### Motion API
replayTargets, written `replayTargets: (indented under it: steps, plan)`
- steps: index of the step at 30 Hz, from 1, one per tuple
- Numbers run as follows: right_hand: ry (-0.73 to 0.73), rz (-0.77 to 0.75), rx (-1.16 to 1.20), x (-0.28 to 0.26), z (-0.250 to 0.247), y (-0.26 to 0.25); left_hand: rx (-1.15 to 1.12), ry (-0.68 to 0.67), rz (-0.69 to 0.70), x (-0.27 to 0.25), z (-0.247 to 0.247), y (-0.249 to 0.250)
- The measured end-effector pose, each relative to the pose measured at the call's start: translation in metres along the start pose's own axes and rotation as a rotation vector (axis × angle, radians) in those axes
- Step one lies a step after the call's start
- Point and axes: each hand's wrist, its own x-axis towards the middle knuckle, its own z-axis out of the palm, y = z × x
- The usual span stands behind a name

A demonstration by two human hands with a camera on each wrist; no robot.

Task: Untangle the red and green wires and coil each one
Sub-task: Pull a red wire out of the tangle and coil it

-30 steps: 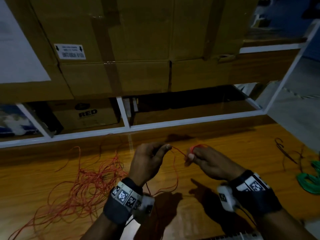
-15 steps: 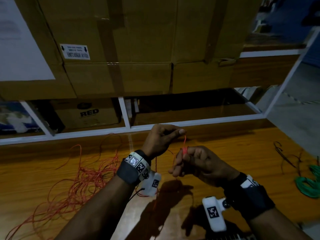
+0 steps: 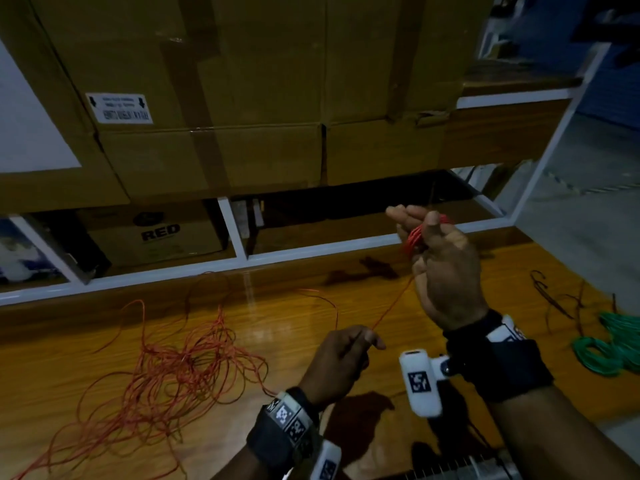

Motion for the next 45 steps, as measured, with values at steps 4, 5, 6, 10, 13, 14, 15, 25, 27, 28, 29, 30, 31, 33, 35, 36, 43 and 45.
replayTargets:
  steps: [4, 5, 6, 10, 13, 14, 15, 25, 27, 28, 29, 30, 31, 33, 35, 36, 43, 45]
  plan:
    - [0.005, -0.128, -0.772, -0.001, -0.021, 0.018, 0.220, 0.073, 0.031, -0.008, -0.025, 0.002]
    - [-0.064, -0.100, -0.899, -0.005, -0.023, 0.023, 0.270, 0.092, 0.038, -0.008, -0.033, 0.005]
    - [-0.140, -0.068, -1.015, -0.009, -0.024, 0.026, 0.294, 0.117, 0.038, -0.009, -0.041, 0.010]
    - [-0.378, 0.058, -1.257, -0.021, -0.018, 0.036, 0.372, 0.170, 0.081, -0.008, -0.069, 0.034]
    - [-0.537, 0.213, -1.252, -0.030, -0.013, 0.043, 0.400, 0.182, 0.150, 0.000, -0.088, 0.049]
    - [-0.581, 0.262, -1.220, -0.033, -0.011, 0.045, 0.405, 0.179, 0.178, 0.004, -0.094, 0.052]
    - [-0.620, 0.319, -1.158, -0.035, -0.011, 0.047, 0.416, 0.171, 0.201, 0.009, -0.098, 0.055]
    - [-0.819, 0.612, 0.075, -0.048, -0.003, 0.041, 0.246, 0.122, 0.305, 0.047, -0.094, 0.069]
    - [-0.775, 0.593, 0.183, -0.048, -0.002, 0.040, 0.176, 0.143, 0.279, 0.052, -0.084, 0.067]
    - [-0.746, 0.584, 0.226, -0.047, -0.001, 0.038, 0.126, 0.142, 0.266, 0.052, -0.078, 0.063]
    - [-0.723, 0.582, 0.266, -0.046, -0.001, 0.034, 0.065, 0.125, 0.254, 0.051, -0.072, 0.062]
    - [-0.704, 0.590, 0.309, -0.045, -0.001, 0.030, -0.010, 0.090, 0.239, 0.047, -0.064, 0.061]
    - [-0.685, 0.599, 0.370, -0.044, -0.001, 0.026, -0.061, 0.054, 0.229, 0.043, -0.056, 0.061]
    - [-0.604, 0.590, 0.566, -0.039, 0.000, 0.020, -0.087, 0.044, 0.218, 0.036, -0.040, 0.058]
    - [-0.453, 0.501, 0.628, -0.033, 0.002, 0.018, -0.110, 0.051, 0.163, 0.033, -0.027, 0.055]
    - [-0.372, 0.440, 0.608, -0.029, 0.003, 0.018, -0.108, 0.044, 0.127, 0.032, -0.023, 0.054]
    - [0.009, -0.047, -0.505, 0.002, -0.032, 0.028, 0.260, 0.011, 0.029, 0.005, -0.026, 0.026]
    - [-0.132, -0.105, -1.012, -0.001, -0.045, 0.040, 0.352, 0.082, 0.044, 0.001, -0.035, 0.025]
